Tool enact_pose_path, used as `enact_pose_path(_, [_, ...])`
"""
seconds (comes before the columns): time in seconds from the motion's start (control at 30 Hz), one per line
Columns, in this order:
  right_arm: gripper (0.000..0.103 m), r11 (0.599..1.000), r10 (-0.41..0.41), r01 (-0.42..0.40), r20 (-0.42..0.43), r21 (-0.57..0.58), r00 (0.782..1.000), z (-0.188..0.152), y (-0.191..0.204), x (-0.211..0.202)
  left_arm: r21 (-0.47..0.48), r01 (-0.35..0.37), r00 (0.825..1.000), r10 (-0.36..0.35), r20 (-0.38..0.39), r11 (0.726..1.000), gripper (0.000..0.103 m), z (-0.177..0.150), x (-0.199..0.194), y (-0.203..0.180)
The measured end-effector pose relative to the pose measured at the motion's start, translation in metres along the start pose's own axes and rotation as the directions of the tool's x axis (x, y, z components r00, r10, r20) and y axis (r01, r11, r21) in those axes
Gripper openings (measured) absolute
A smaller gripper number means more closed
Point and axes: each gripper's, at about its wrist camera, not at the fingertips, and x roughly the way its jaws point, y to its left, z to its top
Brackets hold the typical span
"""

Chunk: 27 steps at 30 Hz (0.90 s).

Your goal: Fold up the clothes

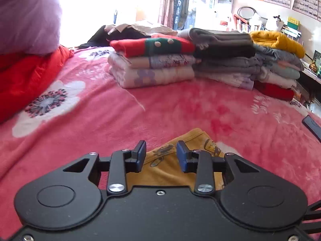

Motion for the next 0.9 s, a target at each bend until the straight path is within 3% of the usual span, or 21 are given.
enact_pose_path(0.17, [0.036, 0.989, -0.029, 0.02, 0.062, 0.146, 0.998, -0.002, -0.027, -0.033, -0.045, 0.003, 1.0, -0.002, 0.019, 0.999, 0.033, -0.013, -0.045, -0.013])
enact_pose_path(0.3, [0.036, 0.933, -0.09, 0.048, 0.1, 0.357, 0.991, -0.014, -0.071, -0.062, -0.038, 0.048, 0.999, -0.048, 0.002, 0.998, 0.031, -0.045, -0.079, -0.051])
enact_pose_path(0.4, [0.036, 0.917, -0.128, 0.078, 0.103, 0.391, 0.986, -0.022, -0.082, -0.076, -0.119, 0.041, 0.999, -0.043, -0.012, 0.992, 0.031, -0.063, -0.094, -0.054])
enact_pose_path(0.57, [0.036, 0.933, -0.1, 0.083, 0.031, 0.35, 0.994, -0.043, -0.065, -0.085, -0.252, 0.026, 0.999, -0.036, -0.036, 0.967, 0.031, -0.094, -0.119, -0.06])
enact_pose_path(0.67, [0.038, 0.91, -0.039, 0.03, 0.014, 0.413, 0.999, -0.058, -0.058, -0.095, -0.329, 0.016, 0.998, -0.034, -0.051, 0.944, 0.031, -0.112, -0.134, -0.064])
enact_pose_path(0.7, [0.039, 0.898, -0.016, 0.013, 0.004, 0.44, 1.0, -0.063, -0.056, -0.099, -0.355, 0.012, 0.998, -0.034, -0.056, 0.935, 0.031, -0.118, -0.139, -0.065])
enact_pose_path(0.77, [0.057, 0.855, 0.041, -0.031, -0.008, 0.517, 0.999, -0.076, -0.056, -0.103, -0.404, 0.004, 0.997, -0.033, -0.065, 0.915, 0.038, -0.13, -0.149, -0.067])
enact_pose_path(0.8, [0.06, 0.821, 0.078, -0.06, -0.007, 0.568, 0.997, -0.083, -0.056, -0.103, -0.429, 0.0, 0.997, -0.033, -0.07, 0.903, 0.045, -0.136, -0.154, -0.068])
enact_pose_path(0.87, [0.061, 0.751, 0.133, -0.101, 0.001, 0.653, 0.991, -0.097, -0.055, -0.101, -0.485, -0.007, 0.996, -0.037, -0.081, 0.874, 0.045, -0.148, -0.163, -0.07])
enact_pose_path(0.9, [0.061, 0.718, 0.15, -0.114, 0.007, 0.687, 0.989, -0.103, -0.055, -0.099, -0.537, -0.008, 0.995, -0.046, -0.087, 0.843, 0.048, -0.154, -0.166, -0.066])
